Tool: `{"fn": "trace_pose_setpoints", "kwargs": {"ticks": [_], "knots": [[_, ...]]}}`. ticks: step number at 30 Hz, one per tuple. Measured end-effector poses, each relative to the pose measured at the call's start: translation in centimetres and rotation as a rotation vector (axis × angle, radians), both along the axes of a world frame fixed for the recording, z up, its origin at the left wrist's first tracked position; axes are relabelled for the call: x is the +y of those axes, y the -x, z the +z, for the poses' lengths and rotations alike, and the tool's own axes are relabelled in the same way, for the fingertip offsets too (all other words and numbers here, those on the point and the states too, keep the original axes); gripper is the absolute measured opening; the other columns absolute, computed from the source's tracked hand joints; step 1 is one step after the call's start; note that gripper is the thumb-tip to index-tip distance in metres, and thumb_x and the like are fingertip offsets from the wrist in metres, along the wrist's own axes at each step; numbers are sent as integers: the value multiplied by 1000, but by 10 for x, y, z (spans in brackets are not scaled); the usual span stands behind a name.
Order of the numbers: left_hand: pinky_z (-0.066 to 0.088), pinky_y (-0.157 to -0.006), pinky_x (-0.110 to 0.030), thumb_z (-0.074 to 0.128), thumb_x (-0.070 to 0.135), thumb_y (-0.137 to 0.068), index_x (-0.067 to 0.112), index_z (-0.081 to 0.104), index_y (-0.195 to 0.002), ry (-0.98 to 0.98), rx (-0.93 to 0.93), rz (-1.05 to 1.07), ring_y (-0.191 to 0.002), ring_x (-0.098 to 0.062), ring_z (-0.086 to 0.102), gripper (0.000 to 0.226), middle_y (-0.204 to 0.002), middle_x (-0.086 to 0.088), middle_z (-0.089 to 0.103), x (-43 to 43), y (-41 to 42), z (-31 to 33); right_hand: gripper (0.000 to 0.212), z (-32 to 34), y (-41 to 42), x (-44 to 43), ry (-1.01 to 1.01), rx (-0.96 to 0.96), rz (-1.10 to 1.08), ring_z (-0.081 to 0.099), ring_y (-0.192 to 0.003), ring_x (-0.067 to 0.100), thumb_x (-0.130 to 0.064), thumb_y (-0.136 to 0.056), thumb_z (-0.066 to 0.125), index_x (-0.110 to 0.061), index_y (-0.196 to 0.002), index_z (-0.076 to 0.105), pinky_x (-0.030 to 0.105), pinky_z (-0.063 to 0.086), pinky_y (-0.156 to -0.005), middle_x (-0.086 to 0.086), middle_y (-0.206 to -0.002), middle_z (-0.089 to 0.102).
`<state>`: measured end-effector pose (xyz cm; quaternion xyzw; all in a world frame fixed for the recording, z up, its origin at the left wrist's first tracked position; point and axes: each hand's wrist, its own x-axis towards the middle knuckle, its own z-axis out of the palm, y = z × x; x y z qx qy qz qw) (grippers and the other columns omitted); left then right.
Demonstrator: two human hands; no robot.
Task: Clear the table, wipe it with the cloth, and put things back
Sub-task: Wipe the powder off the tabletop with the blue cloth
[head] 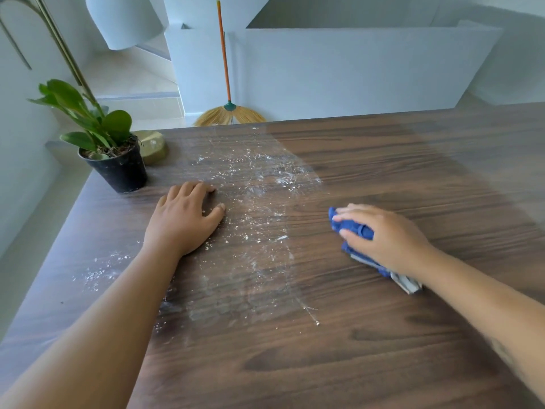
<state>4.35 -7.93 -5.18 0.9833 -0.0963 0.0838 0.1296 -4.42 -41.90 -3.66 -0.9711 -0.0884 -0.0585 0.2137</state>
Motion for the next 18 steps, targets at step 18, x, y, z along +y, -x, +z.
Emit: {"fn": "trace_pose_setpoints", "kwargs": {"ticks": [18], "knots": [[28,-105,-38,39,59,-89,32,43,-129,9,-3,5,-127,-19,35,49,-138,7,43,2,-5,-3,26,-2,-68,14,13,-11,-79,52,-118,7,-38,-94,53,-38,-118,62,26,40,-80,-21,-128,56]]}}
